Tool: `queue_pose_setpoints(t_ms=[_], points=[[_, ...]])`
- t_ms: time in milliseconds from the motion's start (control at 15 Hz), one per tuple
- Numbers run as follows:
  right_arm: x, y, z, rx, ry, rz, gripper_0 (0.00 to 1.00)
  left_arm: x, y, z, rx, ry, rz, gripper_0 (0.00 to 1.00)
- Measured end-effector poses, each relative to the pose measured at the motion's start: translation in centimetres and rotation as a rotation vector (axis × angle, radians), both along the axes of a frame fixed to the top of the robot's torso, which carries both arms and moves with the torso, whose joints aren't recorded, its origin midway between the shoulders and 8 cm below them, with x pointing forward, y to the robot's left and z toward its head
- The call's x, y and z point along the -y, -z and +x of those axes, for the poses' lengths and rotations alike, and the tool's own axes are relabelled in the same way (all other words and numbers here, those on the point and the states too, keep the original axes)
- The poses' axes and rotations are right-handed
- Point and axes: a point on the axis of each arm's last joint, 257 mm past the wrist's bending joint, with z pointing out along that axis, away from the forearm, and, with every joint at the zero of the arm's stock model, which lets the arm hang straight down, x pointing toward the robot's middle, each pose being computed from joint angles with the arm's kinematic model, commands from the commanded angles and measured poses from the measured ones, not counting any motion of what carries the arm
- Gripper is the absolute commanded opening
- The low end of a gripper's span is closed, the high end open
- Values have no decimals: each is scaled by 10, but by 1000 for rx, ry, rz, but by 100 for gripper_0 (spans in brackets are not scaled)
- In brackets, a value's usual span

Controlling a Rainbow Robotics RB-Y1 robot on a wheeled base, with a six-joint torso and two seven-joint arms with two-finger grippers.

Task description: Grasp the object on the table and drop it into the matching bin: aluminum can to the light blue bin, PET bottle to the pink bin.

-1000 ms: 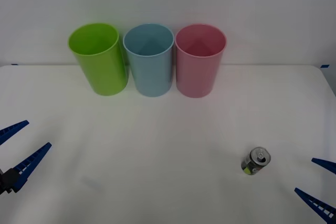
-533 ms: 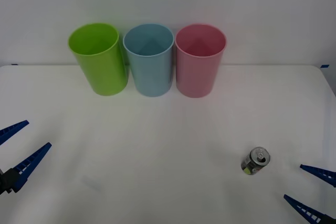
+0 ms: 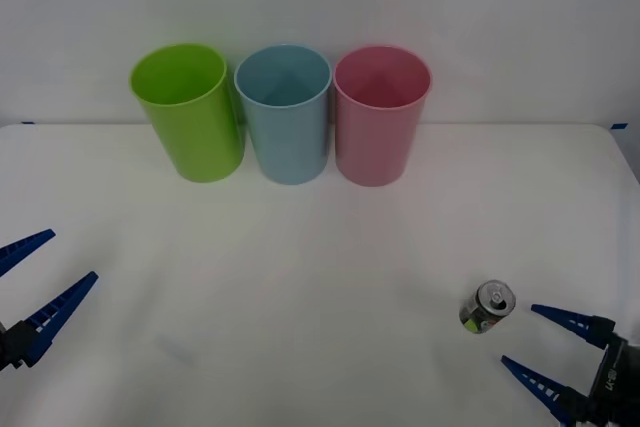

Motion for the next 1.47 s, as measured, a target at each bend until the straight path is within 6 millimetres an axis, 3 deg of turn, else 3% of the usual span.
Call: queue_pose_setpoints(t_ms=[733,1467], points=[[-36,13,33,39,75,23,100,0,0,0,0,0,0,100],[-58,10,49,99,71,10,100,0,0,0,0,0,0,100]])
